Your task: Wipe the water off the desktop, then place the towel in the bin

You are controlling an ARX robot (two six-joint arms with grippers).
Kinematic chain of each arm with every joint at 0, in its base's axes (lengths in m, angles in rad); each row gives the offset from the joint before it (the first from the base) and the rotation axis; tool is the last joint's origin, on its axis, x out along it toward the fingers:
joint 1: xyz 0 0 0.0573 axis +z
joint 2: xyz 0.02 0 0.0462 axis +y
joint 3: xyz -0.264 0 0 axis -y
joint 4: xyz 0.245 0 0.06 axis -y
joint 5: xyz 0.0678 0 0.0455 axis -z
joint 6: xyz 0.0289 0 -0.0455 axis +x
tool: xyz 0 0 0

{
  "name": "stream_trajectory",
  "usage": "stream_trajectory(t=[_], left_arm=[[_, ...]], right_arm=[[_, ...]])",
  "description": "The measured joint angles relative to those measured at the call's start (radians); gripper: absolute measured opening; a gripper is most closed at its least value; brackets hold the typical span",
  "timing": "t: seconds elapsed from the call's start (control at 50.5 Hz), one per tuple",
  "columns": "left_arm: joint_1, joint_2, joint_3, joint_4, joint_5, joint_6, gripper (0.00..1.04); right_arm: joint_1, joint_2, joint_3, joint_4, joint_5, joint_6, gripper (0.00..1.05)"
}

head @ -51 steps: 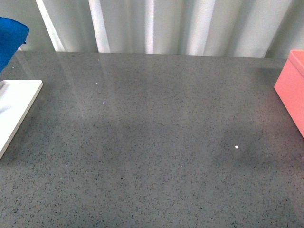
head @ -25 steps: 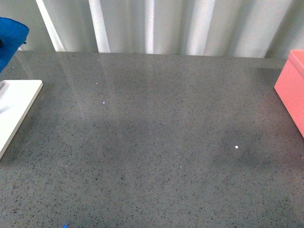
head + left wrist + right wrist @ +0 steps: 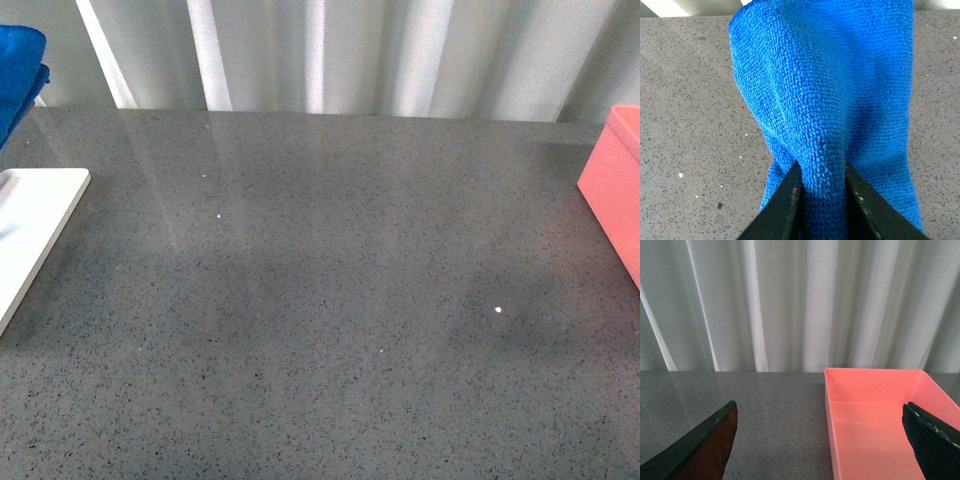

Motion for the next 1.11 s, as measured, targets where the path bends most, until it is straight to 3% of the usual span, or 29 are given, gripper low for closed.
stream_trajectory(t=[0.119,0.356,0.515,0.673,0.891,1.108], left_arm=[[0.000,-0.025,-0.012,0.006,0.019,-0.003,0.04],[-0.009,-0.135,-0.027,0.000,0.116,-0.037,0.04],[-0.040,-0.249,-0.027,0.036,0.244,-0.140,0.04],[-0.141,-0.325,-0.084,0.214,0.430,-0.358,0.04],[-0.331,-0.307,-0.124,0.365,0.446,-0.581,0.04],[-0.407,-0.314,-0.124,0.377,0.451,-0.619,0.04]], right_arm=[[0.000,0.000,0.000,0.000,0.000,0.000,0.98],[0.000,0.000,0.000,0.000,0.000,0.000,0.98],[0.000,0.000,0.000,0.000,0.000,0.000,0.98],[0.000,0.000,0.000,0.000,0.000,0.000,0.98],[0.000,0.000,0.000,0.000,0.000,0.000,0.98],[0.000,0.000,0.000,0.000,0.000,0.000,0.98]])
